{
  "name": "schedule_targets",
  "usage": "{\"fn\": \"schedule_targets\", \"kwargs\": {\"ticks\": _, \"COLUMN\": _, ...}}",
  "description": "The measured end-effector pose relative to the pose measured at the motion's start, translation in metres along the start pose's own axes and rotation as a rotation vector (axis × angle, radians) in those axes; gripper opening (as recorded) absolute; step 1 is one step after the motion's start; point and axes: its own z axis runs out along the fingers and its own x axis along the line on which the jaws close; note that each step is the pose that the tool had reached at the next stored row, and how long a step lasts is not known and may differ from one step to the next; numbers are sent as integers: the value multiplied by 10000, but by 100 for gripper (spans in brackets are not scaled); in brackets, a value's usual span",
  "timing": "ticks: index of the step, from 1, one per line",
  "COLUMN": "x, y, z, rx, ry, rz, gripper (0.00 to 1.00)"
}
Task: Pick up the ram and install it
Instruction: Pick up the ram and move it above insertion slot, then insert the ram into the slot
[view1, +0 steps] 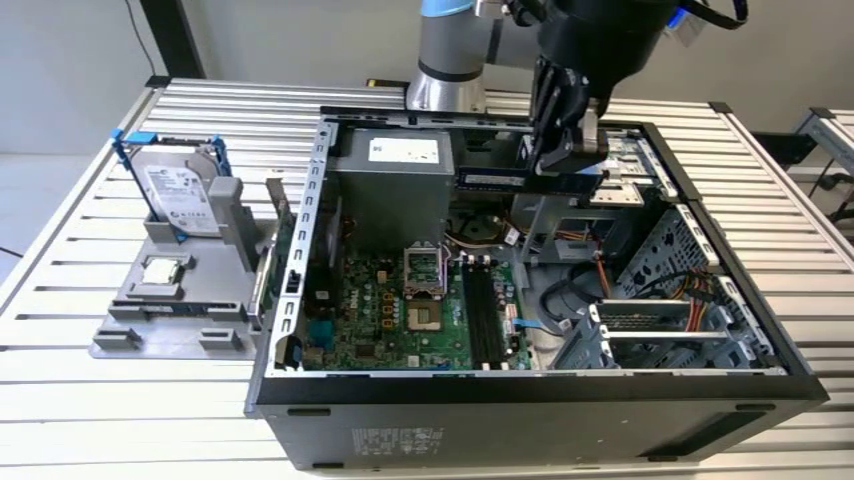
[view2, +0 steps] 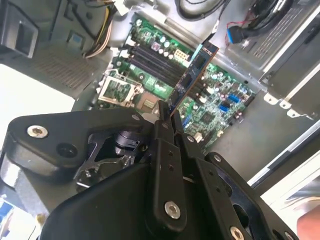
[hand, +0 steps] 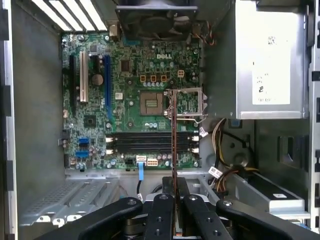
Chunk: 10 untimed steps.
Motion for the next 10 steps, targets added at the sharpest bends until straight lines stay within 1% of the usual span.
{"fn": "schedule_targets", "kwargs": {"ticks": 2, "x": -1, "y": -30, "z": 0, "rx": 3, "ry": 16, "rz": 92, "gripper": 0}}
{"fn": "schedule_targets", "kwargs": {"ticks": 4, "x": -2, "y": -44, "z": 0, "rx": 7, "ry": 27, "rz": 239, "gripper": 0}}
{"fn": "schedule_targets", "kwargs": {"ticks": 8, "x": -2, "y": -64, "z": 1, "rx": 14, "ry": 26, "rz": 520, "gripper": 0}}
{"fn": "schedule_targets", "kwargs": {"ticks": 9, "x": -3, "y": -73, "z": 1, "rx": 15, "ry": 34, "rz": 544, "gripper": 0}}
{"fn": "schedule_targets", "kwargs": {"ticks": 10, "x": -3, "y": -74, "z": 1, "rx": 16, "ry": 66, "rz": 547, "gripper": 0}}
